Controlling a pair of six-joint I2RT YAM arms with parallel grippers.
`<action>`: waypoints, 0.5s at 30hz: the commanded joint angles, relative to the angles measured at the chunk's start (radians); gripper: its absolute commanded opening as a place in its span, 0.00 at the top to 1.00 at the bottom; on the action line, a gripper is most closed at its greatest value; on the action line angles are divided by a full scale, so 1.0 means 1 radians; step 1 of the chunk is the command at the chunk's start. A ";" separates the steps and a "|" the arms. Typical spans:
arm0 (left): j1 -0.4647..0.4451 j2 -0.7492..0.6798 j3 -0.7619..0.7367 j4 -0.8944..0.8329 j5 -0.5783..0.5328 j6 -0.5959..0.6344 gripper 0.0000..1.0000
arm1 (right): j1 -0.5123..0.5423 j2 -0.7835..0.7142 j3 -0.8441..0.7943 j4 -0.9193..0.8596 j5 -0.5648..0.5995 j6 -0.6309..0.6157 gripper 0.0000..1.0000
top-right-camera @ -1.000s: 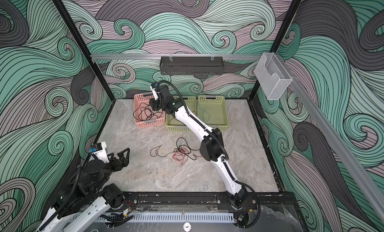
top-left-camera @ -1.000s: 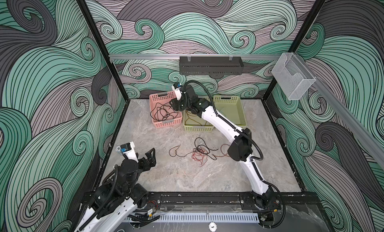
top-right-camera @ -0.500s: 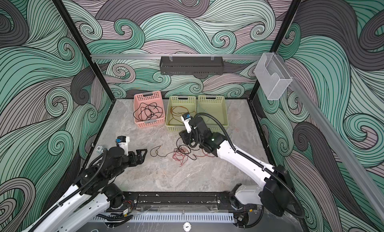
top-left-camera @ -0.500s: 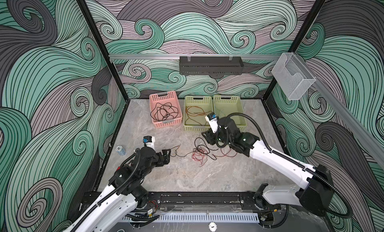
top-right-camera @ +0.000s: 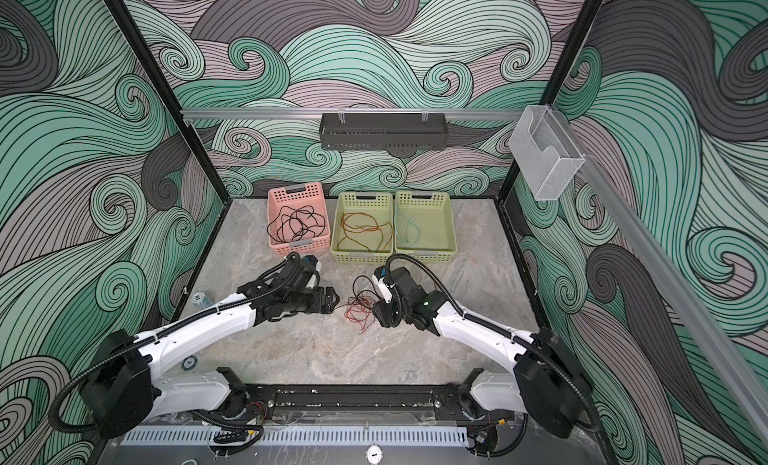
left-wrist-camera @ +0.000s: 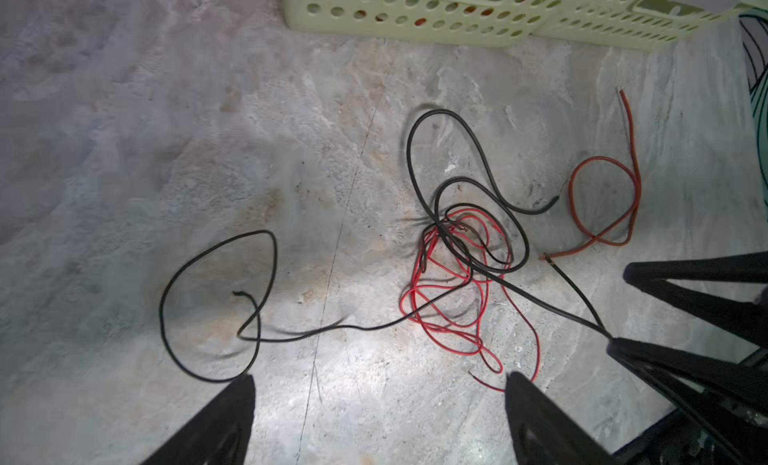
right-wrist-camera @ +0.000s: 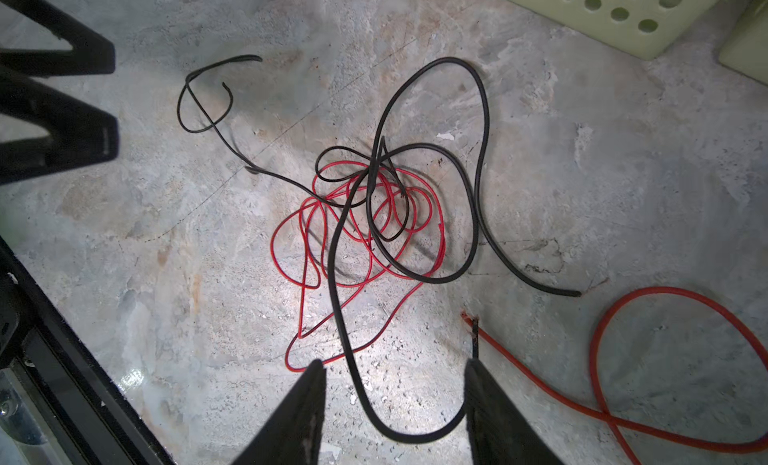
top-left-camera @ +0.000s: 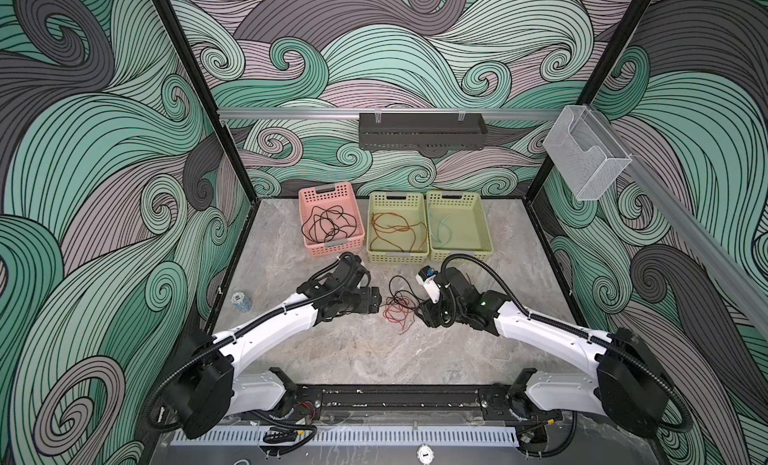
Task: Untangle the cables
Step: 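Return both grippers to the tangle and grasp black cables, then lift a black cable toward the pink basket with the left gripper while the right holds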
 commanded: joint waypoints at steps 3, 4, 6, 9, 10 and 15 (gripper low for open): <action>-0.038 0.097 0.090 -0.023 0.037 0.053 0.10 | 0.001 -0.002 -0.038 0.074 -0.031 0.037 0.53; -0.048 0.114 0.108 -0.031 0.057 0.057 0.12 | 0.002 -0.006 -0.049 0.082 -0.035 0.040 0.53; -0.077 0.126 0.127 -0.028 0.048 0.072 0.13 | 0.002 -0.011 -0.060 0.087 -0.038 0.041 0.55; -0.096 0.197 0.146 -0.037 0.015 0.084 0.15 | 0.002 -0.004 -0.073 0.104 -0.032 0.039 0.58; -0.095 0.216 0.152 -0.038 0.010 0.094 0.18 | 0.002 0.001 -0.076 0.109 -0.031 0.039 0.62; -0.096 0.318 0.199 -0.051 -0.053 0.155 0.26 | 0.001 -0.017 -0.076 0.100 0.012 0.045 0.89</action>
